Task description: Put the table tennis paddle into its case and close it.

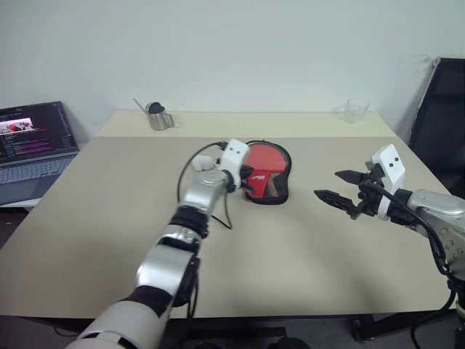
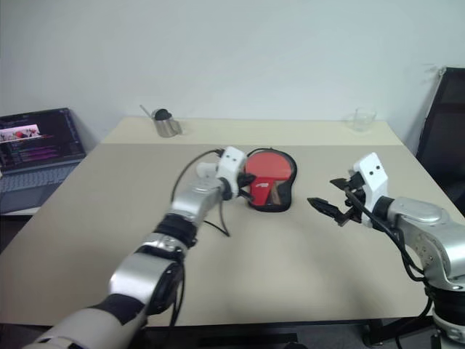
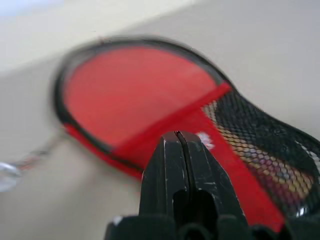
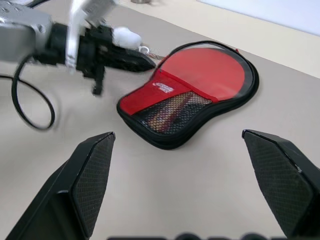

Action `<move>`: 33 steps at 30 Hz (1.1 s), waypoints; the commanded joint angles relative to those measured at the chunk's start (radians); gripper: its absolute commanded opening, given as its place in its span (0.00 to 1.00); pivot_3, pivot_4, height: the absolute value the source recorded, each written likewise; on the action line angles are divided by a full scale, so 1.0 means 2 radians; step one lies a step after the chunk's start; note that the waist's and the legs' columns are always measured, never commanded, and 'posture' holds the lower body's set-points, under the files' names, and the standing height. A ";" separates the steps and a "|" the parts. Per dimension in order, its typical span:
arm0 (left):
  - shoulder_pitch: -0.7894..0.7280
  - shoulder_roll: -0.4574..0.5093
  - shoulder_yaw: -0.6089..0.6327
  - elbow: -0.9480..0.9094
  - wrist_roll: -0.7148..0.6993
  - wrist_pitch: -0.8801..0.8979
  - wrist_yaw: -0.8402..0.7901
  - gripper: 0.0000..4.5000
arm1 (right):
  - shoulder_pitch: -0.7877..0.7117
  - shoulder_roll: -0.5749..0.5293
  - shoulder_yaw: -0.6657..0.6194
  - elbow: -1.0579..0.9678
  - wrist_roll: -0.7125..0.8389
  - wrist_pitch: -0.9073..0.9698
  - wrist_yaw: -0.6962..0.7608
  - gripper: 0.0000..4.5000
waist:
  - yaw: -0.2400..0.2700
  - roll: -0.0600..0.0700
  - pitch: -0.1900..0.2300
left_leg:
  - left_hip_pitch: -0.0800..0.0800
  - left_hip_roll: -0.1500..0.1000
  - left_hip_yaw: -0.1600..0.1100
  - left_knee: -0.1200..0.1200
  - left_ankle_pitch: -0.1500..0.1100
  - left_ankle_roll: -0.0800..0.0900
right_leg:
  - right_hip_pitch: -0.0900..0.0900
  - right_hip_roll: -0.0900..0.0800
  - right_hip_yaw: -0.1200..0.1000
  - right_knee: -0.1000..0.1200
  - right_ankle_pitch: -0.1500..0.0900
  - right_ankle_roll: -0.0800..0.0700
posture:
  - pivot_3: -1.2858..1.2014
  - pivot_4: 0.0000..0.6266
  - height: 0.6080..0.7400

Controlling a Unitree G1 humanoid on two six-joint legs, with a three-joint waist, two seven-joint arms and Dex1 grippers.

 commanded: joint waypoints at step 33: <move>0.206 0.249 0.083 -0.364 -0.183 0.132 -0.245 0.99 | -0.208 0.263 0.009 0.431 -0.099 -0.062 -0.181 1.00 | -0.001 0.000 0.000 | 0.000 0.001 0.001 0.000 0.000 0.000 | 0.000 0.000 0.001 0.001 0.000 -0.001 | 0.52 0.24 1.00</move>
